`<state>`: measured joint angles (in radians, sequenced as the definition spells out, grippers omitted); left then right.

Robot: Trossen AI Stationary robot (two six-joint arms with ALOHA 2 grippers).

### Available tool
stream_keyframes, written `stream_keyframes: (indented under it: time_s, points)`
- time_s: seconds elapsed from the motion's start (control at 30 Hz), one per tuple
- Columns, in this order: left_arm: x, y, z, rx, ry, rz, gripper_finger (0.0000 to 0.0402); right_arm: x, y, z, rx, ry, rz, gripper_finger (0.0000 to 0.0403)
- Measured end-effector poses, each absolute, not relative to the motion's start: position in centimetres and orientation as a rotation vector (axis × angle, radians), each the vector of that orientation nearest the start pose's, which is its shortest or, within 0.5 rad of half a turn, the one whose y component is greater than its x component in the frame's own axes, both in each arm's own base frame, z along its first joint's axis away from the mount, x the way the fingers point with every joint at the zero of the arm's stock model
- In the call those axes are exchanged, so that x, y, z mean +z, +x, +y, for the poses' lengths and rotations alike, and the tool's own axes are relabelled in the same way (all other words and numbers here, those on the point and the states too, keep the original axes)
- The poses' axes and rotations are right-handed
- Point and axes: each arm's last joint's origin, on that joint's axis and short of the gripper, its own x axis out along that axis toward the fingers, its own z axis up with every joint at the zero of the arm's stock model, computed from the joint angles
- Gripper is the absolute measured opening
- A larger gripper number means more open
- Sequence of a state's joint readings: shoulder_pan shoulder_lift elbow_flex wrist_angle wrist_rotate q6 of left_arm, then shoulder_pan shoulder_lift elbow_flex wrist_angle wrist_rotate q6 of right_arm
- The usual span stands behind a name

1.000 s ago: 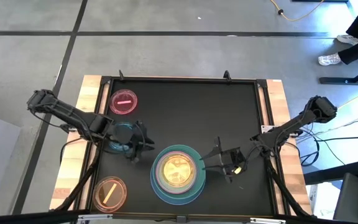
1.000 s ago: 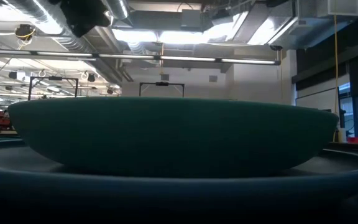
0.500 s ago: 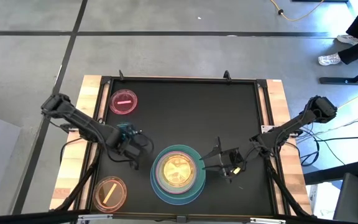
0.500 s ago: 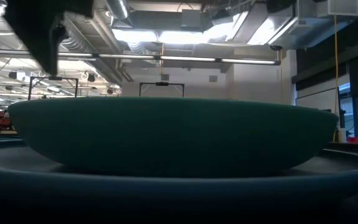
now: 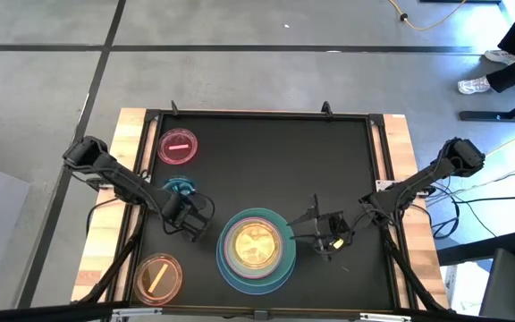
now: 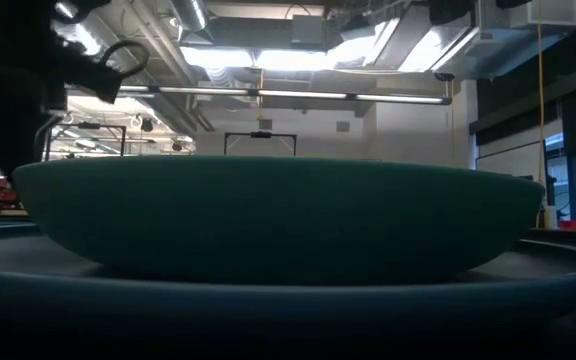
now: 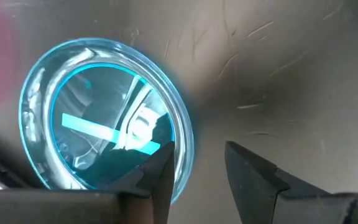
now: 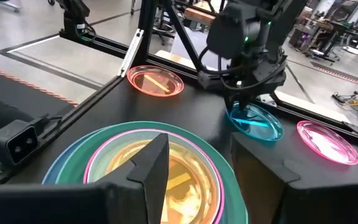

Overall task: Stack plastic plates
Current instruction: Stack the dark blue plate on top of the orange plate

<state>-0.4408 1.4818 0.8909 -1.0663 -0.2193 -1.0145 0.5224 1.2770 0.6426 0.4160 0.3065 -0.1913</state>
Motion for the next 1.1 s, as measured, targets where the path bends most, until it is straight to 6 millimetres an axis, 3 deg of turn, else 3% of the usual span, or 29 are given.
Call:
stream_keyframes:
  time_s: [0.33, 0.73, 1.1]
  points:
    - [15.4, 19.8, -8.6, 0.591, -0.288, 1.403, 0.0135, 23.8, 23.8, 12.7, 0.234, -0.279, 0.180, 0.0167]
    - [13.6, 18.5, -7.5, 0.648, -0.238, 1.406, 0.0130, 23.8, 23.8, 12.7, 0.234, -0.280, 0.181, 0.0167]
    - [13.5, 18.6, -7.6, 0.620, -0.216, 1.395, 0.0009, 23.9, 23.8, 12.7, 0.236, -0.301, 0.178, 0.0167]
